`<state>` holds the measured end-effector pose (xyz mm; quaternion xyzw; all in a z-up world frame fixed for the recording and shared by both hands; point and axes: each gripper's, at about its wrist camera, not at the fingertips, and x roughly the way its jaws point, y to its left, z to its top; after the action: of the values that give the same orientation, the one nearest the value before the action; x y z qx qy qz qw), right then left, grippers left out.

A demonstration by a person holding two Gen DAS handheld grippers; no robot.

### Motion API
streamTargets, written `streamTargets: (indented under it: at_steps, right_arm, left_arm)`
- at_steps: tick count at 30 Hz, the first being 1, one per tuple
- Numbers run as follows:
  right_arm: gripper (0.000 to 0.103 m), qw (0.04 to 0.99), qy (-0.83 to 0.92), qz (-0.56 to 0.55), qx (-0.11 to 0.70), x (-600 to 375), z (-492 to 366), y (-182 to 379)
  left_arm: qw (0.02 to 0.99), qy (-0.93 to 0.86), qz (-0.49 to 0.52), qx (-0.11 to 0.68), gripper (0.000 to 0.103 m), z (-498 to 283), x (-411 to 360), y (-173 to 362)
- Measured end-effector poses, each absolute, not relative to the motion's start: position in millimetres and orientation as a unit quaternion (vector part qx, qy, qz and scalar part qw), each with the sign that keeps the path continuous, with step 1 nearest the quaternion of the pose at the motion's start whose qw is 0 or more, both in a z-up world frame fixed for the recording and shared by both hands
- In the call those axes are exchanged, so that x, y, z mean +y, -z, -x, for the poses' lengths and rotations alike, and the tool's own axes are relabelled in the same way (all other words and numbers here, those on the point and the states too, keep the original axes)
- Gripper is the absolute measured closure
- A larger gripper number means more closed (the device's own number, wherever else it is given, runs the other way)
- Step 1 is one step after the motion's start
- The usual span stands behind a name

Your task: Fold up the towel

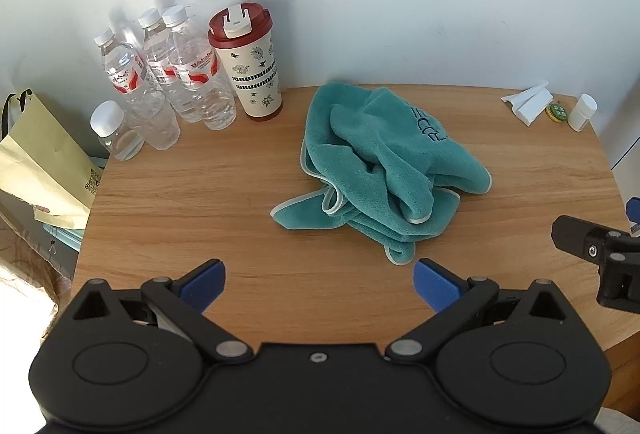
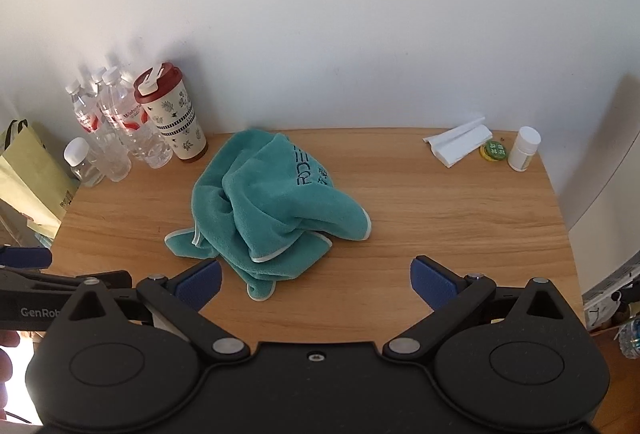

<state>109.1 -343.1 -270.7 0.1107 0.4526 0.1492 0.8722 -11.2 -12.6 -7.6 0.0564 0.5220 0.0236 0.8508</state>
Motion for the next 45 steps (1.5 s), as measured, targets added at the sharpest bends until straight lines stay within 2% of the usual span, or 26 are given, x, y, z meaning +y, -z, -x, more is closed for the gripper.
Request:
streamTargets:
  at_steps: [27,38,41,43,45]
  right_arm:
    - [0.001,0.872,-0.136,-0.104,0.459,-342.5,-105.0,272.3]
    - [0.001,0.871,-0.152,-0.139,0.447,-356.6,-116.9,282.9]
    - [0.006,0.860,-0.174,-0.155,0.453,-354.9,-126.1,293.8]
    - [0.014,0.861,-0.180,-0.153,0.450,-352.5,-129.3,299.1]
    - [0.018,0.866,-0.191,-0.139,0.442,-348.6,-132.0,305.5]
  left_arm:
    - [0.850,-0.023,-0.052,0.524,0.000,11.4,-8.1,5.8]
    - [0.858,-0.032,-0.044,0.511,0.000,0.6,13.0,10.6]
    - [0.865,-0.015,-0.042,0.500,0.000,-2.4,19.2,17.4]
    - [0.871,-0.001,-0.041,0.490,0.000,-3.4,22.7,24.0]
    - [0.878,0.019,-0.038,0.476,0.000,-5.5,27.9,33.8]
